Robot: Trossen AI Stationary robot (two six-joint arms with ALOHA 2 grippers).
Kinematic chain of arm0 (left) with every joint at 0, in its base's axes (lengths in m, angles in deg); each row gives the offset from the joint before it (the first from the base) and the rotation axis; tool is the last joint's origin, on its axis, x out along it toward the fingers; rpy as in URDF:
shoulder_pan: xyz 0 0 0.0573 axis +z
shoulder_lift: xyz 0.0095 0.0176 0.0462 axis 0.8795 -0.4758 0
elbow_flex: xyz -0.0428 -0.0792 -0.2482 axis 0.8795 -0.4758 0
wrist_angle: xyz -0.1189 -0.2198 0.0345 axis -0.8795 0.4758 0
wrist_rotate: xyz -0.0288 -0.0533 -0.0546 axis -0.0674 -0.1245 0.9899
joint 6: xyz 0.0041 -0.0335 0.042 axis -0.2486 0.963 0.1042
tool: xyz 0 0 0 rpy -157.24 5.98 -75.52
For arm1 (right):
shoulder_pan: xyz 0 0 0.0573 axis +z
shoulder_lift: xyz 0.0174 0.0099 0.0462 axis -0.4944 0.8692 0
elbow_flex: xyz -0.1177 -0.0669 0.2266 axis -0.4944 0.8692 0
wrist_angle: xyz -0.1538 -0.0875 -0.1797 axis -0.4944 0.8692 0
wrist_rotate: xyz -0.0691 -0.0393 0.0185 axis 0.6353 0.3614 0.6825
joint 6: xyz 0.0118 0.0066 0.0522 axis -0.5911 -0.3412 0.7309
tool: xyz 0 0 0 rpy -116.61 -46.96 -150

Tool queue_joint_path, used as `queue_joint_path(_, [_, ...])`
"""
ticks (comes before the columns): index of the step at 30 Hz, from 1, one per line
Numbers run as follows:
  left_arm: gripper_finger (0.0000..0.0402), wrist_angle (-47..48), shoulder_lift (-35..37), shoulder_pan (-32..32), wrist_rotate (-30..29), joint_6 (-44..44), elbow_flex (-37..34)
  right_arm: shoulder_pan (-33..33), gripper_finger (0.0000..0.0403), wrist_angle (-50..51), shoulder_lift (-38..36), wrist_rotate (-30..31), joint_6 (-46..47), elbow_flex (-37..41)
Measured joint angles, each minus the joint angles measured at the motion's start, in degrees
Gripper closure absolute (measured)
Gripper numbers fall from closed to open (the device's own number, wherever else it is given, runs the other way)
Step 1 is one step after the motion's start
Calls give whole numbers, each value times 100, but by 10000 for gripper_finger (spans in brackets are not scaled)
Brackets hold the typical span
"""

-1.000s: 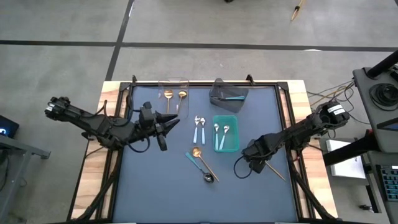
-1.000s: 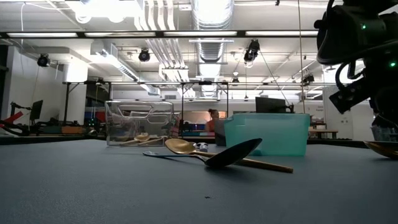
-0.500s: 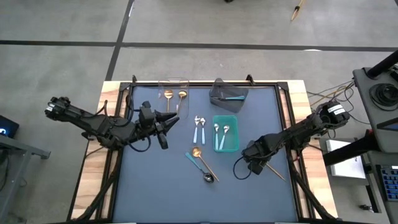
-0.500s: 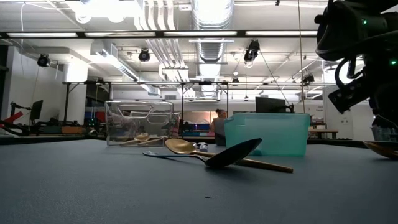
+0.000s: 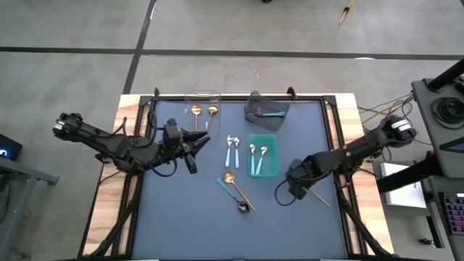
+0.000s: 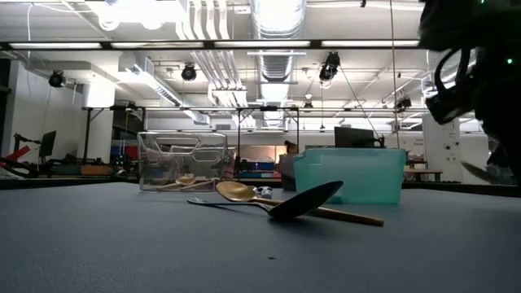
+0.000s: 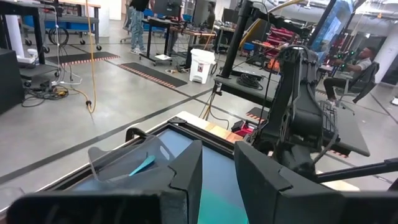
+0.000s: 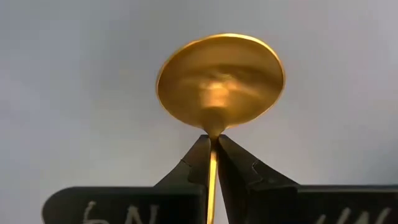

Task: Sort silverware by color (type)
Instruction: Put the gold spoon into the transparent bin

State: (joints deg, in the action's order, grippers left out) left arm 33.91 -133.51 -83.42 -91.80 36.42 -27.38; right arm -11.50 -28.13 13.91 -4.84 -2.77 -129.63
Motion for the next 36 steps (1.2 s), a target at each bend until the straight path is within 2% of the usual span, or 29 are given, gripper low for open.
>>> queue_joint_path(10, [325,-255,-35,156,1,1,0,-2,393,194,-1275,1212,877,-375])
queue_joint_path(17, [325,-471,-48,254,1,1,0,-2,393,421,-1823,2552,842,-1135])
queue_joint_path(21, [325,-480,-48,292,1,1,0,-4,393,275,-1851,3373,307,-1778])
queue_joint_path(26, [325,-514,-48,341,3,1,0,-28,393,-551,-1625,4113,-790,-2515])
queue_joint_path(36, [325,-510,-48,357,3,-1,0,-423,393,-1623,-732,4230,-2295,-3488])
